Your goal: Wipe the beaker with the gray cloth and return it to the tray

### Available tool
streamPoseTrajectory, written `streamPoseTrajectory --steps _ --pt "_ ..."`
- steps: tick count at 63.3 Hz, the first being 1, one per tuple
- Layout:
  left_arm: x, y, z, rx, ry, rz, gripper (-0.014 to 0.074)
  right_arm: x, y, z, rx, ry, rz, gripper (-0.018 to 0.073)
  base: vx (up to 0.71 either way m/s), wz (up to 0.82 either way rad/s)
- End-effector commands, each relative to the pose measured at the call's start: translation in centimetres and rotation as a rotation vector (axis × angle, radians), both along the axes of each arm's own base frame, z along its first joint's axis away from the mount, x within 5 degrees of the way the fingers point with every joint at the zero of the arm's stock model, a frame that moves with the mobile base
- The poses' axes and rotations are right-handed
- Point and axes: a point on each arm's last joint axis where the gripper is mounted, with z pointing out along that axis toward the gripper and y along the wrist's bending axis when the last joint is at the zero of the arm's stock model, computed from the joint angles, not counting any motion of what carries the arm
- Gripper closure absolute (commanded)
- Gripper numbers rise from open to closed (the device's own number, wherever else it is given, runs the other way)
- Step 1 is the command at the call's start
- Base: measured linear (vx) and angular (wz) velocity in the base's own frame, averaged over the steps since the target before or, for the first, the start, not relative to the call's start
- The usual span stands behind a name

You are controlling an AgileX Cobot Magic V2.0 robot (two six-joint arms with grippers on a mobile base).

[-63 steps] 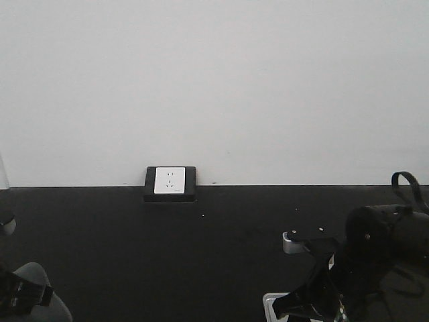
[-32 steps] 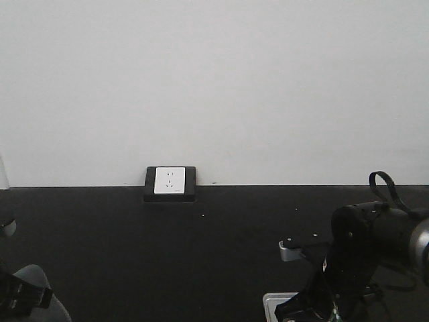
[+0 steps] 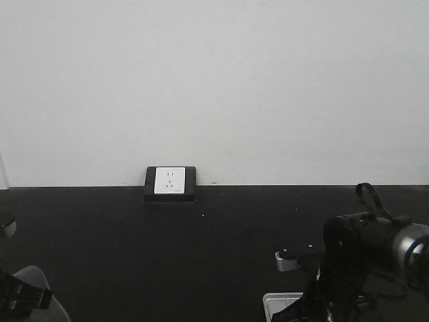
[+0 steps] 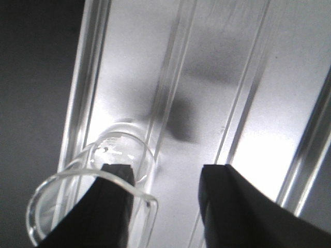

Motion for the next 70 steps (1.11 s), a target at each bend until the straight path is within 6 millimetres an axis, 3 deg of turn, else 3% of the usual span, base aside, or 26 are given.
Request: streamPoseTrajectory --steps 1,13,39,57,70 --pt "0.1 -0.2 1.9 -0.017 -0.100 0.004 0.0603 0.2 0.3 2.5 0.041 -0.086 0.015 0.0263 0.00 0.00" --pt "0.1 -0.2 1.9 -0.017 -0.101 0.004 0.0603 0.1 0.6 2.6 0.077 -0.079 0.032 0.0354 0.00 0.00" --pt "0.0 -0.2 1.9 -0.017 -0.096 0.003 0.0603 0.0 0.7 2.6 0.083 -0.065 0.041 0.0430 0.00 0.00" --pt "0.0 -0.2 1.9 -0.018 -0.093 0.003 0.0603 0.0 0.7 2.6 0.091 -0.069 0.037 0.0571 0.00 0.00" --pt "0.0 -0.4 2.4 -0.042 -0.100 0.007 0.0603 -0.1 0.5 4.0 0.081 -0.135 0.067 0.0571 0.00 0.00"
